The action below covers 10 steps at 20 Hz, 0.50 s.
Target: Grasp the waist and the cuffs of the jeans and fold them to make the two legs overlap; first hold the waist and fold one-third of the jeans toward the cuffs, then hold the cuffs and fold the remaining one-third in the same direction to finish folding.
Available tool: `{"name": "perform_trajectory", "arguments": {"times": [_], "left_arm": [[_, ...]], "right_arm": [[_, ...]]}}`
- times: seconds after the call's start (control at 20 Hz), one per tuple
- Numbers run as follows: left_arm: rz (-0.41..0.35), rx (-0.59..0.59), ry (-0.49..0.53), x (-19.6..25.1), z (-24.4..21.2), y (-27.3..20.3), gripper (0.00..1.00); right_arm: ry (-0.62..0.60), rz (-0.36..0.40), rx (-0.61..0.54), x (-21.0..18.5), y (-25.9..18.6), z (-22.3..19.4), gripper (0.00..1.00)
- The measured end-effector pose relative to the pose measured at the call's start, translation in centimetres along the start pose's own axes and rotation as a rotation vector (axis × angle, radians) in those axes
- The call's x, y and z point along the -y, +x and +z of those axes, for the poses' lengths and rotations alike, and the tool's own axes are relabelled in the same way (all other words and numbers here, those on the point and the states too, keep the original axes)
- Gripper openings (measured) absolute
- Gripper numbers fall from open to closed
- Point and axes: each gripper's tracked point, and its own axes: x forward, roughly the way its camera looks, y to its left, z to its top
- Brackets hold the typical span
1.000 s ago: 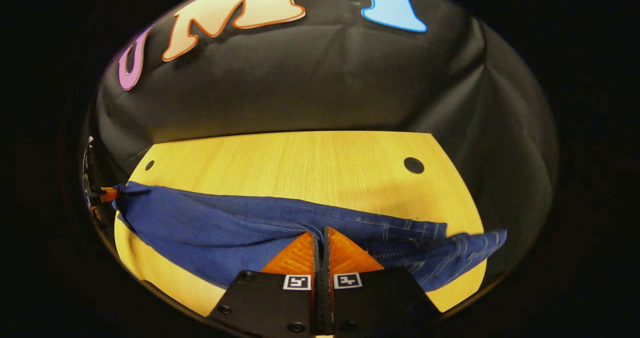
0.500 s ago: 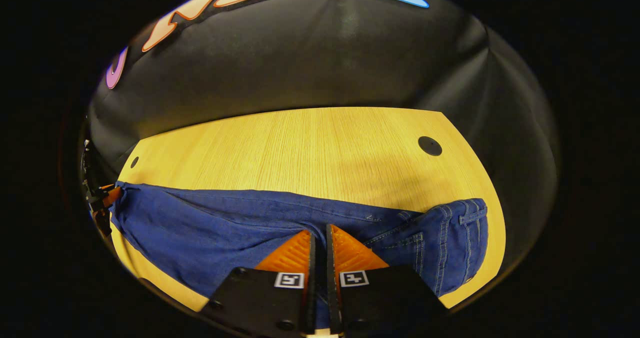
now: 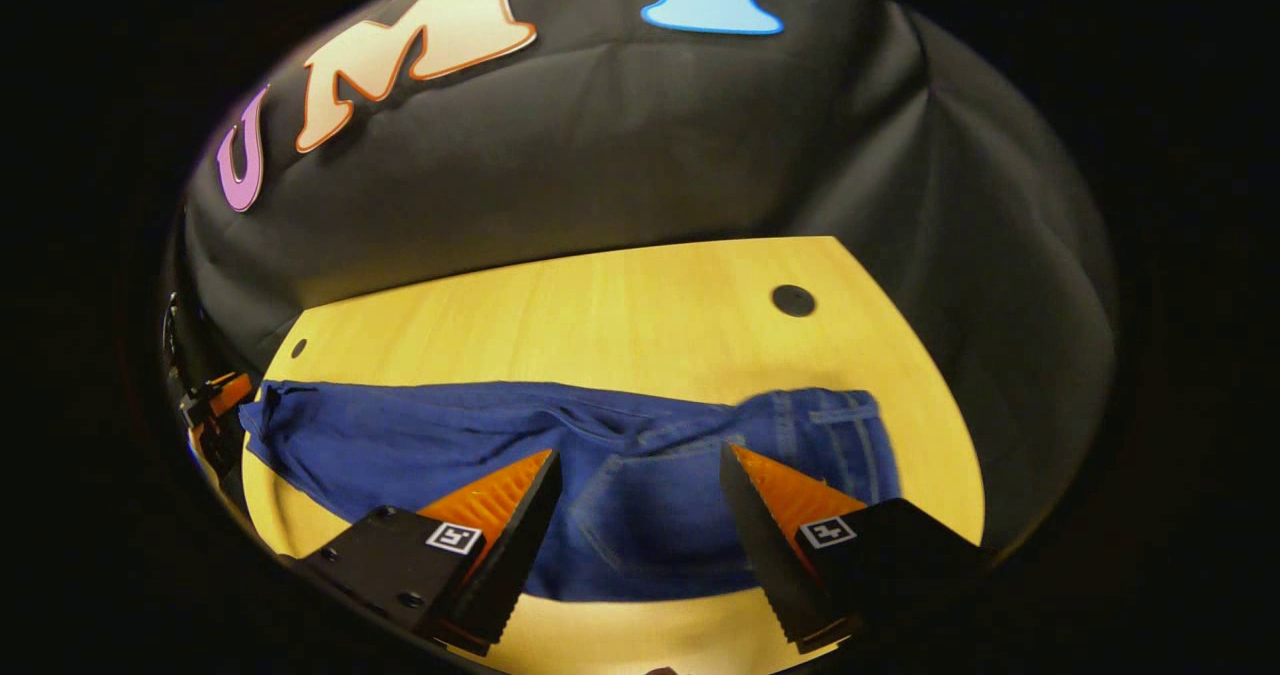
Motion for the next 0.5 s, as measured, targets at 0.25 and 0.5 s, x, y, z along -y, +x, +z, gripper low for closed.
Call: {"name": "perform_trajectory", "arguments": {"times": [0.25,0.5], "left_arm": [[-0.029,-0.019,-0.05,2.4,-1.9,-3.0,0.96],[0.034,-0.014,-0.101,3.4,-3.6,-6.3,0.92]], "right_arm": [[0.047,-0.096,-0.039,9.1,-2.5,-2.6,0.98],[0.148,-0.087,-0.109,14.1,-0.4,-5.3,0.99]]}}
